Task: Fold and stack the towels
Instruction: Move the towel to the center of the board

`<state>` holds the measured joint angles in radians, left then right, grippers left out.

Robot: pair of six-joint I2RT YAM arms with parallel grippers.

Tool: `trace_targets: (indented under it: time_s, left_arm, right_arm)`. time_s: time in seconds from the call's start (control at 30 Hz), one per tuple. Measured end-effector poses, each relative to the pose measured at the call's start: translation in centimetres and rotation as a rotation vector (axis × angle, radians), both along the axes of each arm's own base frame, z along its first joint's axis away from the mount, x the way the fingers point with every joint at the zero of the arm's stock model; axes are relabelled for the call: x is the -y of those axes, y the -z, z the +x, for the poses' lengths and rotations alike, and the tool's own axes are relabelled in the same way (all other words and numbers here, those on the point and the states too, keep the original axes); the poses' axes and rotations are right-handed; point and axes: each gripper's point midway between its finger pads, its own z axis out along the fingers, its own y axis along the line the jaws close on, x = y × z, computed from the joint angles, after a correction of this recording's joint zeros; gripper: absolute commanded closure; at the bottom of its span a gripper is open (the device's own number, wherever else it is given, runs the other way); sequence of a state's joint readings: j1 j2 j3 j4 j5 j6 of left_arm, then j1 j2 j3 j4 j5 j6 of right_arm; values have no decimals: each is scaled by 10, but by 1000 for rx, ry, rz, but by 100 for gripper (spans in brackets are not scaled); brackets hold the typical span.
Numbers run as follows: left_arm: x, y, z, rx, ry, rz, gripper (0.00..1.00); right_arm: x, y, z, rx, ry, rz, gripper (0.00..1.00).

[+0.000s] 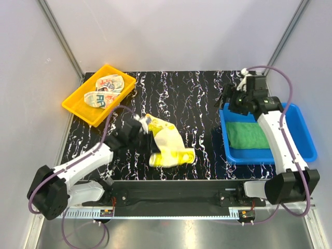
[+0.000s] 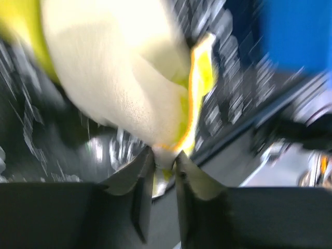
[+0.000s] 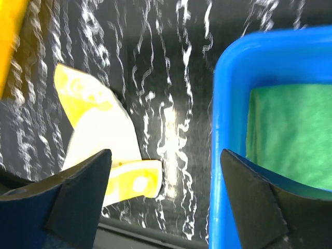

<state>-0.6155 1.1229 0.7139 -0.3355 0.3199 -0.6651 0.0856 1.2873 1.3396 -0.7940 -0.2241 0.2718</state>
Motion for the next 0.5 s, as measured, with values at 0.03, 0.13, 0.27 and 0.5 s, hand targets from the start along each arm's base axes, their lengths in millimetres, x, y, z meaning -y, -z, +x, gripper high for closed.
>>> trace_targets:
  time_s: [0.03,0.13,0.27,0.5]
  left_arm:
    - [-1,17,-14,-50,16,27,61]
    - [-6,36,-33,-115,26,83,43]
    - [-14,-6,6,6,-70,127,39]
    - [-78,-76,115,169,-397,114,39]
  right_arm:
    - [-7,7,1,-21,-18,-5,11]
    - [-38,30,5,-92,-86,-37,16]
    - [-93,58,17,-143,-200,-67,31]
    - [-193,108,47,-160,-387,-79,42]
